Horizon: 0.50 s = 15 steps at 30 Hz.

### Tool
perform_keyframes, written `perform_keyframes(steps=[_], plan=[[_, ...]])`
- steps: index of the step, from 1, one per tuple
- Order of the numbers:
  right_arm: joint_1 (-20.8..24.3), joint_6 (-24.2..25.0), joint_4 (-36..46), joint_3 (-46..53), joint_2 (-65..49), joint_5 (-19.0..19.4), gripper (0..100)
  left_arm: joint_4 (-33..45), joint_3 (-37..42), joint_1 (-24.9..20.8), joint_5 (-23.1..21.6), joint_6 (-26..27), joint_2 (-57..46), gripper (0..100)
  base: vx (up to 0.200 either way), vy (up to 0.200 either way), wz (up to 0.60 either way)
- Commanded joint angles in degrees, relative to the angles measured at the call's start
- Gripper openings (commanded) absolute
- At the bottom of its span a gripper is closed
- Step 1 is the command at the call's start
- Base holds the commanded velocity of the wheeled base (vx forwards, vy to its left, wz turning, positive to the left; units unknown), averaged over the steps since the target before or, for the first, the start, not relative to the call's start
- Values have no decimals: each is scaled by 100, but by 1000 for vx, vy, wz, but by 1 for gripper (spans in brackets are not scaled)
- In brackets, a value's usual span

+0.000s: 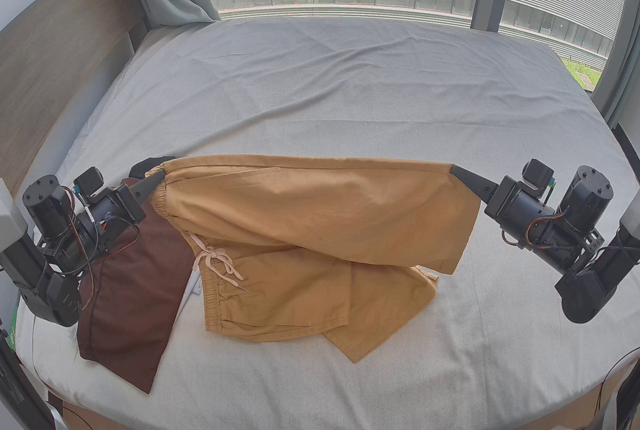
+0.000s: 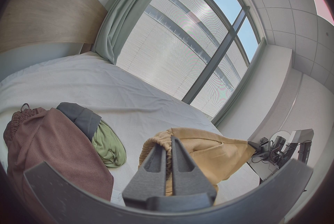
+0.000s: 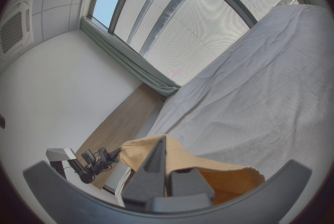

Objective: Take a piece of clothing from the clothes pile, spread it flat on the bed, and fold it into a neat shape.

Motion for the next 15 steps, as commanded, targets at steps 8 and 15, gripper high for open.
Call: perform_keyframes(steps=[8, 15], plan=[[-47, -2, 1, -505, 462, -10, 0, 5, -186, -76, 3, -45, 40, 0, 0, 0, 0], [-144, -2, 1, -848, 779, -10, 0, 5, -432, -102, 170, -36, 216, 0, 0, 0, 0]])
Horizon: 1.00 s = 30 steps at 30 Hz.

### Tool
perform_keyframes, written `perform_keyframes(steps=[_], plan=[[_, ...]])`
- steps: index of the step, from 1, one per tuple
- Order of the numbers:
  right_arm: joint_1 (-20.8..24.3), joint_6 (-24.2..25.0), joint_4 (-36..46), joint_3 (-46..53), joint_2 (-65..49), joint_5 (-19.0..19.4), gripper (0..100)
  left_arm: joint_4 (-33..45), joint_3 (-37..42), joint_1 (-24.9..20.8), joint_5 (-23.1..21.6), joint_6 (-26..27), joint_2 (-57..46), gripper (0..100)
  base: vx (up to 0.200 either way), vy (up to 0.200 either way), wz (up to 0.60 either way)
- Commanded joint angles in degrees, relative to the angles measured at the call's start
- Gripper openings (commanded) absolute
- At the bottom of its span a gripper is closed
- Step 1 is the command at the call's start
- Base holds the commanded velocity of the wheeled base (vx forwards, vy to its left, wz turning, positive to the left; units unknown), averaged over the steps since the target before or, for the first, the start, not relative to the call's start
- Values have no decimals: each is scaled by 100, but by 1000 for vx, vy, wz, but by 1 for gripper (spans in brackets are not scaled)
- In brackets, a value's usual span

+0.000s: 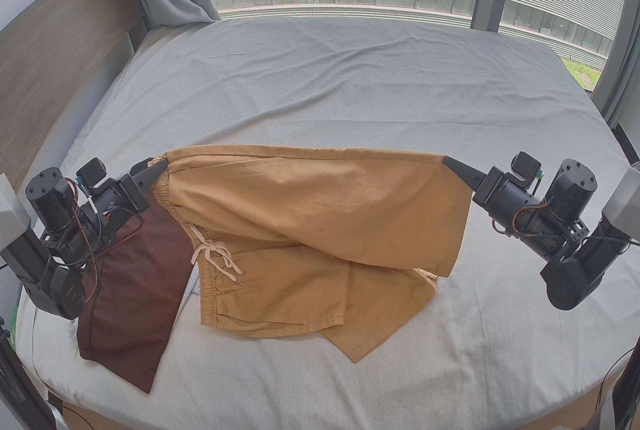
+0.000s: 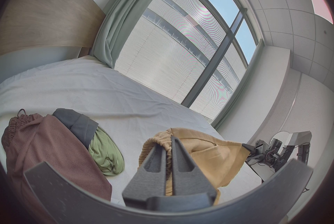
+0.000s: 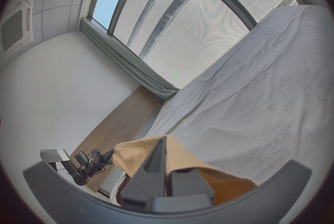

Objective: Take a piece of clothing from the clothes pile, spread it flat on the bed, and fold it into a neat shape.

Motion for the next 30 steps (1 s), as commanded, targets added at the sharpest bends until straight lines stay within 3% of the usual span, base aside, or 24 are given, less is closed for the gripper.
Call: perform_keyframes(steps=[1, 21, 30], plan=[[-67, 0, -3, -232, 262, 3, 0, -1, -162, -11, 72, -1, 203, 0, 0, 0, 0], [-331, 18, 6, -1418, 1080, 12, 0, -1, -1225, -336, 714, -379, 1038, 0, 0, 0, 0], [-375, 18, -3, -1770, 1326, 73, 0, -1, -1559, -371, 758, -440, 1337, 0, 0, 0, 0]])
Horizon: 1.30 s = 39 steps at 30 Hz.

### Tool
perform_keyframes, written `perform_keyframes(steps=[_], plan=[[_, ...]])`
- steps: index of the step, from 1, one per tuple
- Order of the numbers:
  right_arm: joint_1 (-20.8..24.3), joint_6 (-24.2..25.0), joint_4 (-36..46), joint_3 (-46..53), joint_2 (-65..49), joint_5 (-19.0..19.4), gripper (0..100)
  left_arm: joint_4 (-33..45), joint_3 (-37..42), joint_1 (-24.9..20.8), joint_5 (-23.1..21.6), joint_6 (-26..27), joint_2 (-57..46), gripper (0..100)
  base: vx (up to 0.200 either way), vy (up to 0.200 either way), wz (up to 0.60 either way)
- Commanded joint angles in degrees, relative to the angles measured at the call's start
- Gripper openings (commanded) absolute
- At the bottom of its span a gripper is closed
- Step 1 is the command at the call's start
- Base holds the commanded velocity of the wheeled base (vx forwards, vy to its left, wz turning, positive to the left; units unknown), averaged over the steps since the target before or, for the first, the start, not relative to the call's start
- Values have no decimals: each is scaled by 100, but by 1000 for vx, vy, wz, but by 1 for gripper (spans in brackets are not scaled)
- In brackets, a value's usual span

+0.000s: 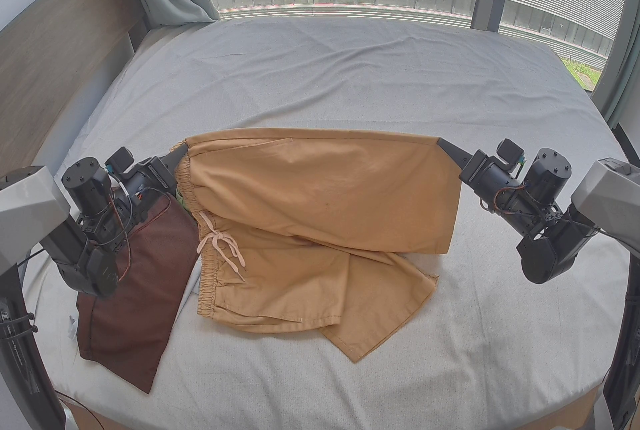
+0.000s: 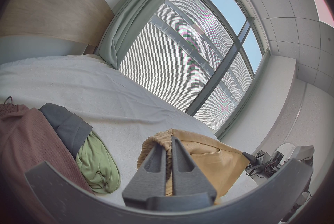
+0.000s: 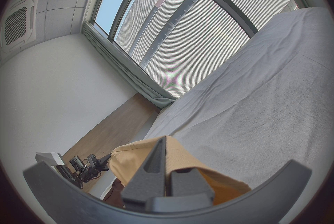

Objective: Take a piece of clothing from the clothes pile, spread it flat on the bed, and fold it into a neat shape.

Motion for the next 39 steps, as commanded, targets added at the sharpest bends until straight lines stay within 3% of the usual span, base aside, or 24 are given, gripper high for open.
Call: perform_keyframes(steps=[1, 7, 25, 28, 39], plan=[[-23, 10, -10, -237, 227, 58, 0, -10, -177, -23, 3, -30, 253, 0, 0, 0, 0], [-14, 18, -2, -711, 473, 67, 0, -10, -581, -23, 240, -91, 543, 0, 0, 0, 0], [-93, 18, 271, -2030, 1352, 67, 0, -10, -1575, -49, 293, -495, 1299, 0, 0, 0, 0], [-146, 18, 306, -2434, 1634, 67, 0, -10, -1900, -49, 460, -671, 1475, 0, 0, 0, 0], [-269, 18, 306, -2900, 2003, 67, 0, -1, -2286, -58, 486, -689, 1818, 0, 0, 0, 0]])
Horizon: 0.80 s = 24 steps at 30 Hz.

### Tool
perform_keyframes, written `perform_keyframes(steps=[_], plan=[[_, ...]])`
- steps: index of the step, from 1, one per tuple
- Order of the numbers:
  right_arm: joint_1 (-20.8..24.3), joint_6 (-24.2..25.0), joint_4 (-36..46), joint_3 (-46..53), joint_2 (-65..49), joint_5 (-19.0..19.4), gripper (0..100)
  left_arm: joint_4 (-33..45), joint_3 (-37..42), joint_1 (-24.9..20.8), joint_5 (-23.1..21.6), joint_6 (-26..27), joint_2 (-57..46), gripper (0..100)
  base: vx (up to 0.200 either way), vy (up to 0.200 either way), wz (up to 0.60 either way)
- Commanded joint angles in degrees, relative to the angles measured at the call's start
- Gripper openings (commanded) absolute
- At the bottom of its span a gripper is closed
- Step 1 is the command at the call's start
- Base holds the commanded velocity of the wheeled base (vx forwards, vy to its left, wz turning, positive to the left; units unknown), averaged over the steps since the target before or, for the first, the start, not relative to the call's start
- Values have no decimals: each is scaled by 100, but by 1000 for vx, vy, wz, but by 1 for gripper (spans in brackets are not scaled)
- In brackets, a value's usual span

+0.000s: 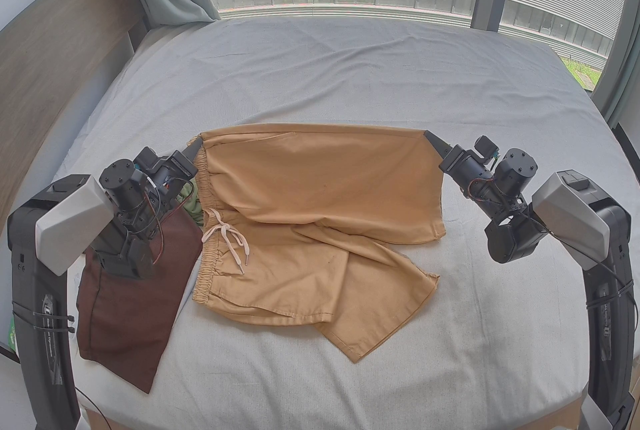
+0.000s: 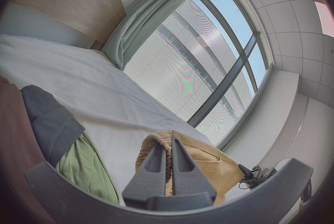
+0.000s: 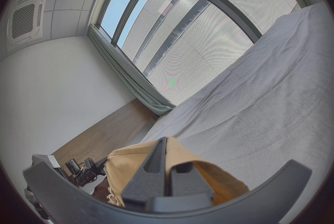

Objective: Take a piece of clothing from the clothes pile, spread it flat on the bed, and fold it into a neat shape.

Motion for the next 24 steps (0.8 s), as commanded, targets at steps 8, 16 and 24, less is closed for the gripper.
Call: perform_keyframes(steps=[8, 16, 24], plan=[[17, -9, 178, -363, 199, -3, 0, -1, -195, 19, -4, -10, 210, 0, 0, 0, 0], [44, -105, 319, -618, 261, -21, 100, 8, -143, -7, -30, -317, 166, 100, 0, 0, 0], [105, -527, 196, 85, 138, -29, 100, 403, 42, -95, -13, -537, -27, 100, 0, 0, 0]])
